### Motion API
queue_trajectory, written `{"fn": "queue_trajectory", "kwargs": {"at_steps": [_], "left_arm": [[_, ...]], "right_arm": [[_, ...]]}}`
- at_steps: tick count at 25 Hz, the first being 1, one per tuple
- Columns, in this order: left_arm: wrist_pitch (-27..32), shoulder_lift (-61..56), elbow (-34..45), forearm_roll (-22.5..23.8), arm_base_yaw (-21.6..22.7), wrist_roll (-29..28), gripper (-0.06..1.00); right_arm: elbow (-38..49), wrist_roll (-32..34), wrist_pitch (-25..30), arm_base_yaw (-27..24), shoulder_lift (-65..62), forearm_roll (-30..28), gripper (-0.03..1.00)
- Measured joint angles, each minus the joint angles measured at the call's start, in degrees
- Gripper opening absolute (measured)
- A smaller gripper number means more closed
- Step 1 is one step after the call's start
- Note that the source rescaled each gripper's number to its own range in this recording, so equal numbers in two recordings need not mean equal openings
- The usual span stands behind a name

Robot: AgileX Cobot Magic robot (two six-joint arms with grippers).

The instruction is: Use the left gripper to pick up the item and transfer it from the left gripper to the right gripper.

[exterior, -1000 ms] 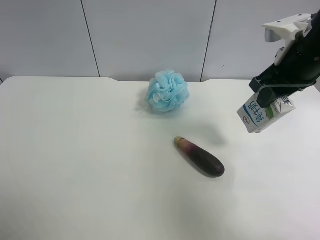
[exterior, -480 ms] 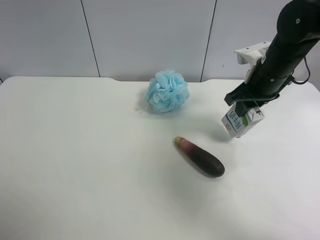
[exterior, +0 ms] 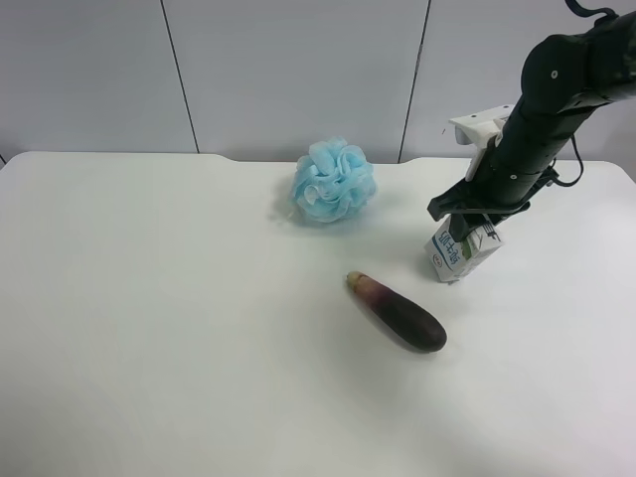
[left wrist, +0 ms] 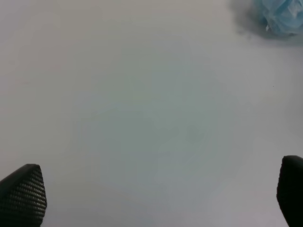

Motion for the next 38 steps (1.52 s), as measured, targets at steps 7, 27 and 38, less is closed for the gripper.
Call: {"fn": "queue_trajectory", "kwargs": {"at_steps": [7,27,38], "left_arm": [[0.00,0.00,0.00,0.00,0.00,0.00,1.00],[0.00,0.00,0.00,0.00,0.00,0.00,1.00],[0.00,0.00,0.00,0.00,0.00,0.00,1.00]], "right_arm": [[0.00,0.50,-0.60,0.02,0.07,1.82,0.61],[0.00,0.64,9.78,0.07,-20.84,2.06,1.00],[0.00,1.48,20.91,0.07,-38.79,3.70,1.00]]}}
